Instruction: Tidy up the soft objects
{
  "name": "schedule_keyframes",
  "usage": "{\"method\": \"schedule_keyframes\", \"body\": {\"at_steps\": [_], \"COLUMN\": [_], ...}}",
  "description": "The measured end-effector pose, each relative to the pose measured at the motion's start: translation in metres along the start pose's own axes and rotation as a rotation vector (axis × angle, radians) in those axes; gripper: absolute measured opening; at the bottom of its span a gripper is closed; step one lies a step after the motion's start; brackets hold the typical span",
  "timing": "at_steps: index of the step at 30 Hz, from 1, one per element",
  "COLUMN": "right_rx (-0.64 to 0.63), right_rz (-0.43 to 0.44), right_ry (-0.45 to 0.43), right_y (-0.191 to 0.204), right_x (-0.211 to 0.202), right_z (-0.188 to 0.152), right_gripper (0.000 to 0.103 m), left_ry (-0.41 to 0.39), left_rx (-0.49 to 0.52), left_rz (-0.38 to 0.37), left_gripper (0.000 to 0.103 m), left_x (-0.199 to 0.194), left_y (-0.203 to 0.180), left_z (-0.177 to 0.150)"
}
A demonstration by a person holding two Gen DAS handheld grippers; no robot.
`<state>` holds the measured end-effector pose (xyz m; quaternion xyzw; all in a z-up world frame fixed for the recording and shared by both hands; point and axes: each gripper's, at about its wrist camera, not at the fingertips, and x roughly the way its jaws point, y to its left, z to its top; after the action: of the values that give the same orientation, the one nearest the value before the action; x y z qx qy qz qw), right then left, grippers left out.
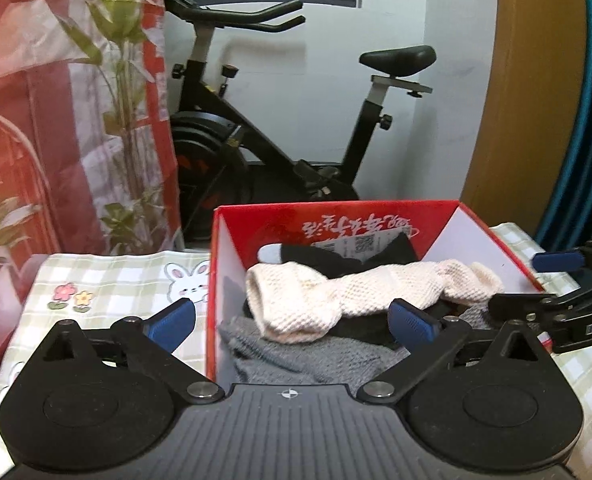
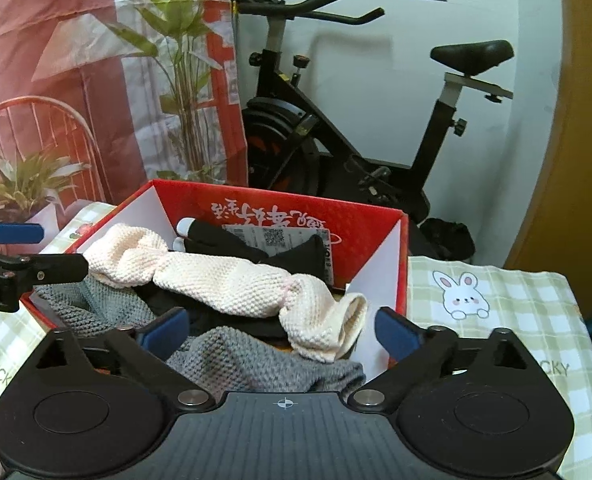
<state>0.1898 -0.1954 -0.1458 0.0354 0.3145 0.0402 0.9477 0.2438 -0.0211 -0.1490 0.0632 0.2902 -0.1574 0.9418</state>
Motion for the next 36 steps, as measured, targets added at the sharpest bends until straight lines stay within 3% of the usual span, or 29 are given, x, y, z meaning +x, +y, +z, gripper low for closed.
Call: {"method": "schedule_keyframes", "body": {"at_steps": [11, 17, 29, 36], "right_rx": [0.038, 0.049, 0.019, 0.004], "right_rz": [-0.038, -0.061, -0.107, -0.160], "right_ry": [0.009, 0.003, -0.027, -0.097], "right_y": [0.003, 0.007, 0.016, 0.027], "right_x": [-0.012, -0.021, -0.052, -0.099], "right_z": [-0.014, -0.019, -0.013, -0.002], "right_gripper": [0.103, 0.103, 0.103, 0.103], "left_ry": [0.014, 0.025, -0.039, -0.104], "left_rx": [0.028, -0.045, -0.030, 0.001], "left_rz": [0.102, 0.036, 0.120, 0.152], "left_gripper": [0.103, 0.103, 0.103, 0.103], "left_x": [-0.016, -0.026, -0.060, -0.116], "left_y": [-0.007, -0.001, -0.003, -0.005], "left_z": [-0.012, -0.016, -0.002, 0.016]}}
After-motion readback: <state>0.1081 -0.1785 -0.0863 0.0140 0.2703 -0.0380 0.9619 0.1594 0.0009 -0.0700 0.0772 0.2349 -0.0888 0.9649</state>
